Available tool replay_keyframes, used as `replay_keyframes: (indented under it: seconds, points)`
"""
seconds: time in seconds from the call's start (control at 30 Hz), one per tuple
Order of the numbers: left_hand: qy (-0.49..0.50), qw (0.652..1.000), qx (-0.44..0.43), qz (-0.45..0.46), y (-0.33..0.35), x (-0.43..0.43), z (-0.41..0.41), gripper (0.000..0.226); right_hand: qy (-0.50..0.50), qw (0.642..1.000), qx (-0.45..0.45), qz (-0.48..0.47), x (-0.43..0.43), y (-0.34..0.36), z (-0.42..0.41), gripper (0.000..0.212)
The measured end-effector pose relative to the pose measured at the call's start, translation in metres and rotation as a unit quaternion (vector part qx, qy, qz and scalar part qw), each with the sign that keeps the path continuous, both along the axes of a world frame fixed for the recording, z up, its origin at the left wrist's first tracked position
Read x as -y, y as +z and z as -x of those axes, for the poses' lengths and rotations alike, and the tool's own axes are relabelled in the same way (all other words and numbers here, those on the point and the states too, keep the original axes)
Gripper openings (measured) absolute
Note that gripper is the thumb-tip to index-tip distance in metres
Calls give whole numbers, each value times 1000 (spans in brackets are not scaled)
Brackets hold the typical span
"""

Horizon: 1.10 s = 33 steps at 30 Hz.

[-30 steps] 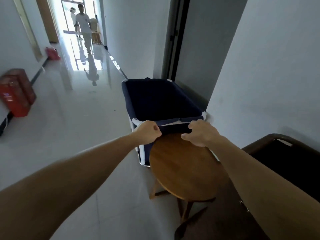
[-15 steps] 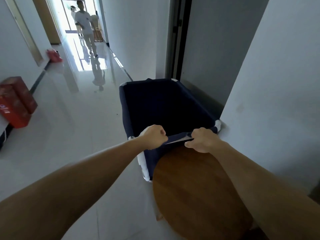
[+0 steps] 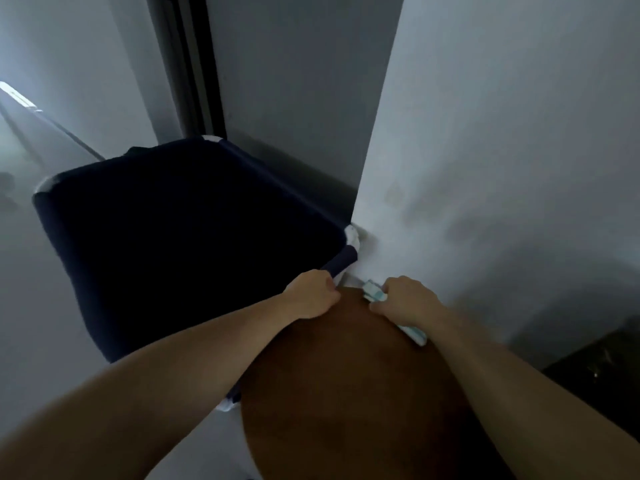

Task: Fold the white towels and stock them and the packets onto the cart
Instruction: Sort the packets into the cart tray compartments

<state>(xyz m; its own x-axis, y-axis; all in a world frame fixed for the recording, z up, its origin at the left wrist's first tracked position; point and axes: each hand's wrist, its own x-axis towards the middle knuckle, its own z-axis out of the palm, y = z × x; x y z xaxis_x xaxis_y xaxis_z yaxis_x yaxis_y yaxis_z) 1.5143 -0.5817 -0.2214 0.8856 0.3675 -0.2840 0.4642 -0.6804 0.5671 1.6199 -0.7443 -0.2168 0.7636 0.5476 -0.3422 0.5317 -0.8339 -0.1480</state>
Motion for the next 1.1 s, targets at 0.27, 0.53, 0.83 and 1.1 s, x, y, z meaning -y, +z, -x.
replay_keyframes:
  seconds: [0.27, 0.53, 0.83, 1.1]
  points:
    - [-103, 992, -63, 43, -75, 13, -89, 30, -114, 992, -53, 25, 36, -77, -55, 46]
    - [-102, 988, -116, 33, -165, 26, -158, 25, -161, 982, -98, 0, 54, -193, -141, 50]
    - [27, 985, -124, 121, -258, 52, -215, 14, -136, 986, -93, -24, 52, -302, -210, 51]
    - [65, 976, -150, 145, -290, 58, -218, 13, -55, 998, 11, 40, 60, -337, -202, 44]
